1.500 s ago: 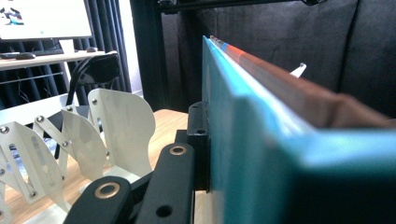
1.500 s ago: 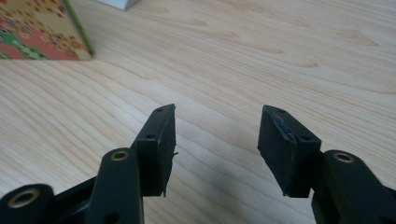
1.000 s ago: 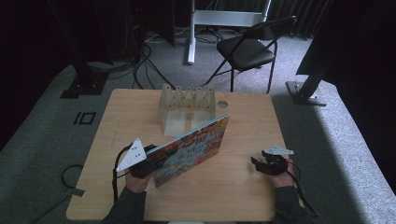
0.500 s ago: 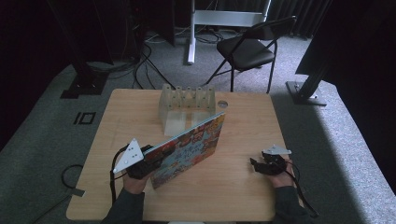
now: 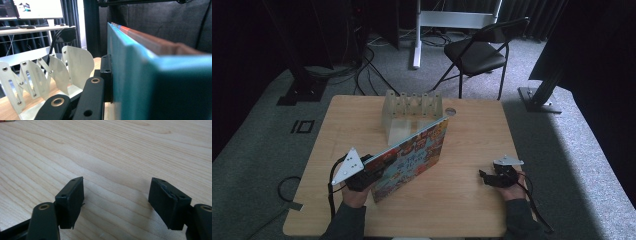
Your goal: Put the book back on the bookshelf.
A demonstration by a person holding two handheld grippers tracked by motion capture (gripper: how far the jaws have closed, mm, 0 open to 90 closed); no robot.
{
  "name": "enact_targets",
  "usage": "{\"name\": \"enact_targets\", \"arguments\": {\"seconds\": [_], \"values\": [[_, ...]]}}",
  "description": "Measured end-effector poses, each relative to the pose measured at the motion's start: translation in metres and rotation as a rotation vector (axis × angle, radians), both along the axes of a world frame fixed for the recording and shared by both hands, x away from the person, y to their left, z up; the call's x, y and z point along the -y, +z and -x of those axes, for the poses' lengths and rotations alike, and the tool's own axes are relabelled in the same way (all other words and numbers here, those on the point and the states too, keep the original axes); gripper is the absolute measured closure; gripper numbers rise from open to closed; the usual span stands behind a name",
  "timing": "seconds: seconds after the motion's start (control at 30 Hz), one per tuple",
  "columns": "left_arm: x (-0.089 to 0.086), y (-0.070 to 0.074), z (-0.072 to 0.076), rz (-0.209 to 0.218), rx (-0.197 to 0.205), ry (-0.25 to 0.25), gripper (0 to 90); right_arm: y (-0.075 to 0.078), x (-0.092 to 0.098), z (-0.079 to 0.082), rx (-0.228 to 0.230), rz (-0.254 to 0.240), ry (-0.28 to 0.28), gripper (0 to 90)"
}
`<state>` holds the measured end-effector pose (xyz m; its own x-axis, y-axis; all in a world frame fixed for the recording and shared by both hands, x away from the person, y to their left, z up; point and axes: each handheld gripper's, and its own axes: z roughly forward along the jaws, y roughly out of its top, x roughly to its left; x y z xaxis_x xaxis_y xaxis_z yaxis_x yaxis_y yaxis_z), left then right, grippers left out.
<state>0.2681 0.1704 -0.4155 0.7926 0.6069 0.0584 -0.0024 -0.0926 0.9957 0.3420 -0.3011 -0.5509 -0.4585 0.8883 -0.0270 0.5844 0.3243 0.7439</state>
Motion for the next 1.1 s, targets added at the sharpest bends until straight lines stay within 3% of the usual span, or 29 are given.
{"name": "enact_targets", "arguments": {"seconds": [0.13,1.1], "values": [[-0.002,0.000,0.001,0.003,-0.002,0.016,80.8,-0.001,0.003,-0.001,-0.009,-0.023,-0.002,27.3],[-0.016,0.007,0.009,0.020,0.015,0.096,80.8,-0.003,0.002,-0.002,-0.009,-0.032,0.010,22.4]]}}
